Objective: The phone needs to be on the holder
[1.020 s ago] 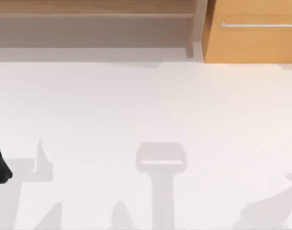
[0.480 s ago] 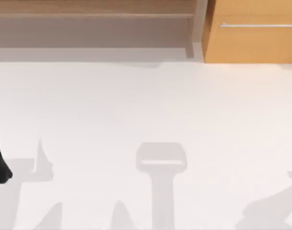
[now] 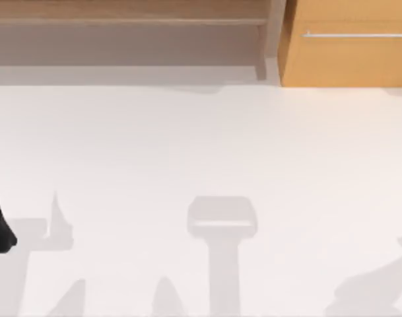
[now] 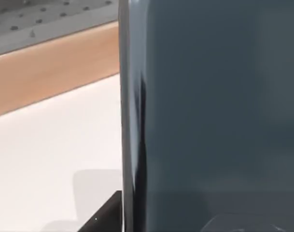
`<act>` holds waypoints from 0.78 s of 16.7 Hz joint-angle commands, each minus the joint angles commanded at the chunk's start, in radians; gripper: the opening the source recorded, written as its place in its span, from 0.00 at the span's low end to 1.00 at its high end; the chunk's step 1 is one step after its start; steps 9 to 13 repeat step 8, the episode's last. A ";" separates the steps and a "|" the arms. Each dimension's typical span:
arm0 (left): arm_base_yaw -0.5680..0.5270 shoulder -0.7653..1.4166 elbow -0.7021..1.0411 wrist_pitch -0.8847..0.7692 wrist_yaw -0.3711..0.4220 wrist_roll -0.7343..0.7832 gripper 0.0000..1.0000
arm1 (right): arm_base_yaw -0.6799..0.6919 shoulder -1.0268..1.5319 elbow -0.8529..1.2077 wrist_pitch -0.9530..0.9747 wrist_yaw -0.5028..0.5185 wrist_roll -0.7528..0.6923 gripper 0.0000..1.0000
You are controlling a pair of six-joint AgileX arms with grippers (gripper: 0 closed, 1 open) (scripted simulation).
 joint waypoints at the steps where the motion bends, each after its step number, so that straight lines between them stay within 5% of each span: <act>1: 0.000 0.000 0.000 0.000 0.000 0.000 1.00 | 0.000 0.000 0.000 0.000 0.000 0.000 0.90; 3: 0.000 0.000 0.000 0.000 0.000 0.000 1.00 | 0.000 0.000 0.000 0.000 0.000 0.000 1.00; 13: 0.000 0.000 0.000 0.000 0.000 0.000 1.00 | 0.000 0.000 0.000 0.000 0.000 0.000 1.00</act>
